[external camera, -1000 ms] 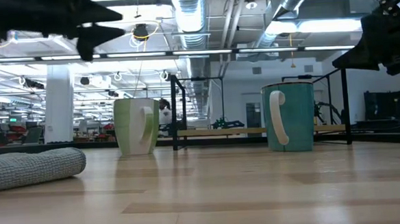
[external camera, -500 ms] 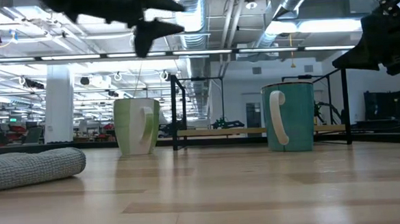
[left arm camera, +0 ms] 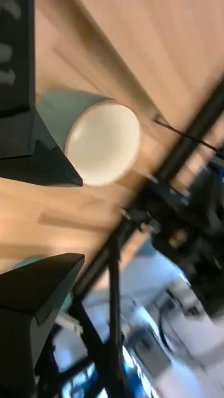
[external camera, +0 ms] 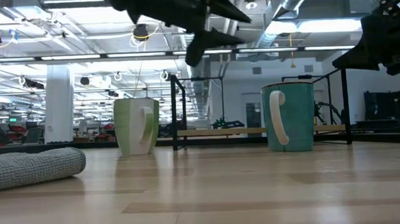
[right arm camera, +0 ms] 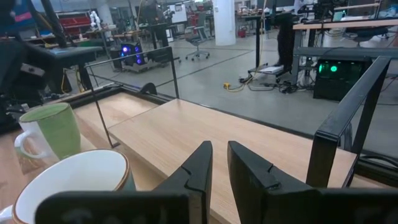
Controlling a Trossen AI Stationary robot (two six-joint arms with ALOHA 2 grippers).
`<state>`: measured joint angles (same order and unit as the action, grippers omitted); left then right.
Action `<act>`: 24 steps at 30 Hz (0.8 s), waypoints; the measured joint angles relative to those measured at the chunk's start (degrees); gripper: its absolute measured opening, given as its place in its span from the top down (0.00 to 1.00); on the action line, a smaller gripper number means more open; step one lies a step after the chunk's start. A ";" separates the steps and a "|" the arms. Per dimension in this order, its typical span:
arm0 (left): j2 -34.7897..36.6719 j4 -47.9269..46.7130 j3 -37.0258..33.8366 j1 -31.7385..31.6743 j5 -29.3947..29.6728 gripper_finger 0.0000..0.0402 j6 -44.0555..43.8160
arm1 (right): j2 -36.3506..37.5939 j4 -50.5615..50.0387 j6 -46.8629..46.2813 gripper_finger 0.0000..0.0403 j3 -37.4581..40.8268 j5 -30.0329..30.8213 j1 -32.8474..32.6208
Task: Stack small to large cups/mugs on shelf
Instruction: Put the light blue mug on the shelf
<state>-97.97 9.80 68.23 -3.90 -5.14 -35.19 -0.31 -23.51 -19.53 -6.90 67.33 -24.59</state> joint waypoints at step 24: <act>-19.89 -55.39 39.81 6.73 17.41 0.56 -16.01 | -0.01 -0.02 0.59 0.82 0.00 -0.02 0.00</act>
<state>-117.85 -45.59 108.04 2.84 12.27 -51.20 -0.32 -23.53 -18.94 -6.90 67.31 -24.59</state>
